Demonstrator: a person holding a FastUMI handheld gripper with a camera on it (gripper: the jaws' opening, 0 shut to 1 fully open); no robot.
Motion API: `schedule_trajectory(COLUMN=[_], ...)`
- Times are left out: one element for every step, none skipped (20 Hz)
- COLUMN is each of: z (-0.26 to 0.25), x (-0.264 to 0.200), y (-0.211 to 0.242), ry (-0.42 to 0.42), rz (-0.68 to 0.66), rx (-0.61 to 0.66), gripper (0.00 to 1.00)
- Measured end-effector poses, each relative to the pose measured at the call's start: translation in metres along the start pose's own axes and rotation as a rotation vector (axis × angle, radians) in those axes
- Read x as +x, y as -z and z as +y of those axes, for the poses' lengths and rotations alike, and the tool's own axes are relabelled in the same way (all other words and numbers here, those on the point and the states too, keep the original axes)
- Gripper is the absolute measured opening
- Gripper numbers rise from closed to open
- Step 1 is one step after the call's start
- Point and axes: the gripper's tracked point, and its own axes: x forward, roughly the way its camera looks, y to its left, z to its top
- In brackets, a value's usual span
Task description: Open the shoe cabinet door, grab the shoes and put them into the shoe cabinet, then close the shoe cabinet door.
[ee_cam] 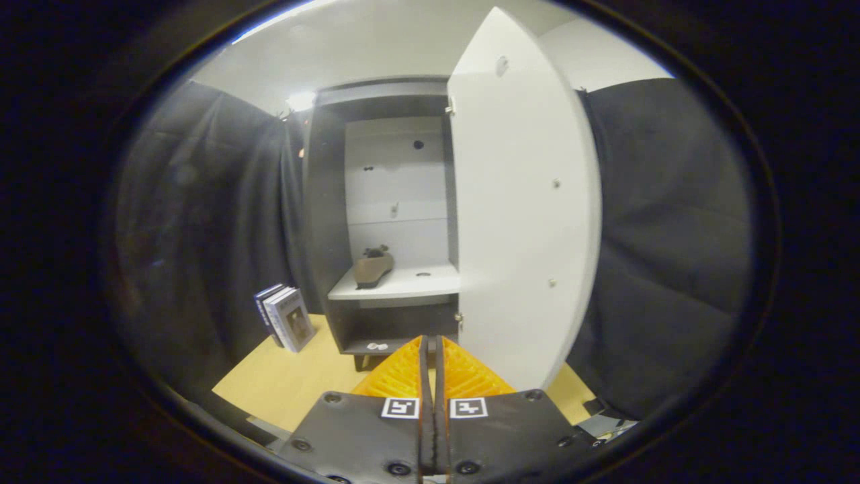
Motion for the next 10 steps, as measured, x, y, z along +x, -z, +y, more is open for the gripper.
schedule_trajectory(z=[0.008,0.012,0.016,0.019,0.021,0.027,0.032,0.035,0.037,0.039], x=[0.004,0.009,0.015,0.025,0.032,0.041,0.049,0.061,0.069,0.082], y=[0.008,0.017,0.027,0.039,0.049,0.063,0.075,0.091,0.106,0.123], ry=[-0.028,-0.049,-0.060,-0.066,-0.072,-0.091,-0.111,-0.123,-0.135,-0.142], rz=[0.020,0.043,0.067,0.089,0.111,0.137,0.163,0.186,0.212,0.244], rx=[0.007,0.008,0.003,-0.007,-0.020,-0.028,-0.033,-0.039,-0.047,-0.052], gripper=[0.02,0.02,0.02,0.03,0.03,0.03,0.03,0.02,0.03,0.03])
